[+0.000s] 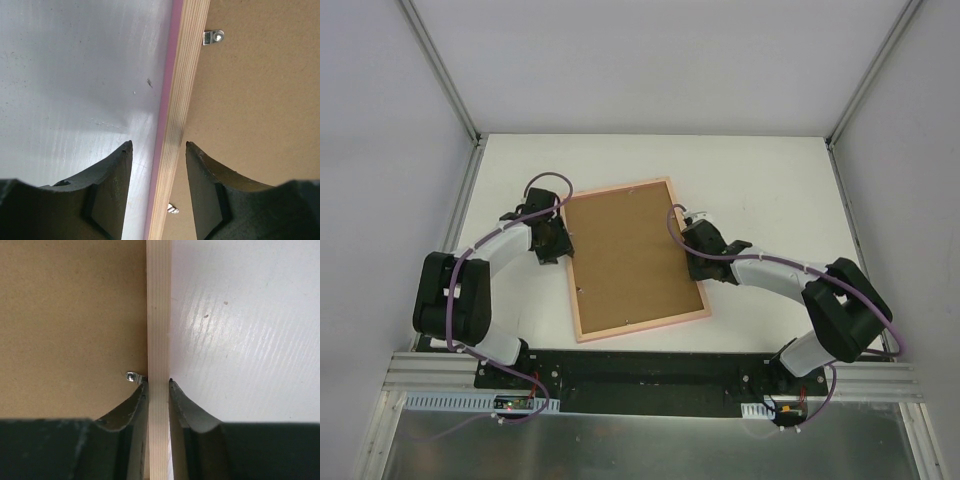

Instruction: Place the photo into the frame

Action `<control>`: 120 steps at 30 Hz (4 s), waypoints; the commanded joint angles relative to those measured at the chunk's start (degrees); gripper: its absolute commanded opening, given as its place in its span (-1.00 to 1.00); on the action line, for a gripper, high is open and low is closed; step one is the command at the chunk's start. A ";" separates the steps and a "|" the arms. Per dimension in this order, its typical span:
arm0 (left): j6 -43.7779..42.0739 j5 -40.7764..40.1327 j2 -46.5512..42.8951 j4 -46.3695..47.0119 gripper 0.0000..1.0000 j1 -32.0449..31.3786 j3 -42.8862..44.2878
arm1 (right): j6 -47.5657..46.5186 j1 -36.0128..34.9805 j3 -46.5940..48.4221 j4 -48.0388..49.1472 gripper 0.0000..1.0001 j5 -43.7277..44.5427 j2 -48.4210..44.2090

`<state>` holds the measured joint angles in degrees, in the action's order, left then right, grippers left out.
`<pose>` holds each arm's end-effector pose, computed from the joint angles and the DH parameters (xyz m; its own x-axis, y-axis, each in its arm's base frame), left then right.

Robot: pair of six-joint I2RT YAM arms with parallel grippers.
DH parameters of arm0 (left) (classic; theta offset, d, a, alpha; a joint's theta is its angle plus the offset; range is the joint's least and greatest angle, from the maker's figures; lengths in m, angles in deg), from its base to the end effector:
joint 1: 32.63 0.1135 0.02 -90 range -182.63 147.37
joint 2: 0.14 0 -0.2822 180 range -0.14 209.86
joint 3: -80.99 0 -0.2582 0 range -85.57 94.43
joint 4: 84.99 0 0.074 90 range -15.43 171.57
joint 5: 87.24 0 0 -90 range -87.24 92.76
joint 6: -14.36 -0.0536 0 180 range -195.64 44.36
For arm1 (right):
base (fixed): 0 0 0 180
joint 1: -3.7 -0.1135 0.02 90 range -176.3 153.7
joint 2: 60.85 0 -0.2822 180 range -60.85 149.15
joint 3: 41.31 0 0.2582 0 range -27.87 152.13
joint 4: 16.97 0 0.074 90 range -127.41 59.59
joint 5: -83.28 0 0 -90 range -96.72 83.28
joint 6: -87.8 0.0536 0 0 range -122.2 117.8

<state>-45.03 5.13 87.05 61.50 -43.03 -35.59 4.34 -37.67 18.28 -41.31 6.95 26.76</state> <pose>0.3059 -0.0584 0.1840 -0.8152 -0.3676 -0.4475 -0.2472 0.9197 -0.3052 0.2434 0.1975 0.1743 -0.6512 -0.4260 -0.6280 -0.4627 0.8788 -0.1164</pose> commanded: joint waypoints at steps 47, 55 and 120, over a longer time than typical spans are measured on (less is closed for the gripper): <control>4.28 15.82 -7.92 -8.14 -1.00 -3.23 3.55 | 11.03 -40.46 58.96 -31.11 0.05 18.32 34.02; 4.63 16.09 -8.62 -8.31 -1.00 -4.46 4.16 | 11.82 -40.64 61.34 -32.96 0.04 17.53 37.54; 25.72 42.01 -18.56 41.41 0.05 13.03 -23.61 | 11.65 -34.92 52.90 -29.36 -0.99 8.04 15.75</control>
<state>-25.27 42.40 66.64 89.08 -30.63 -57.45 17.85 -72.57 70.32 -72.28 13.83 48.77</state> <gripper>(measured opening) 0.553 0.097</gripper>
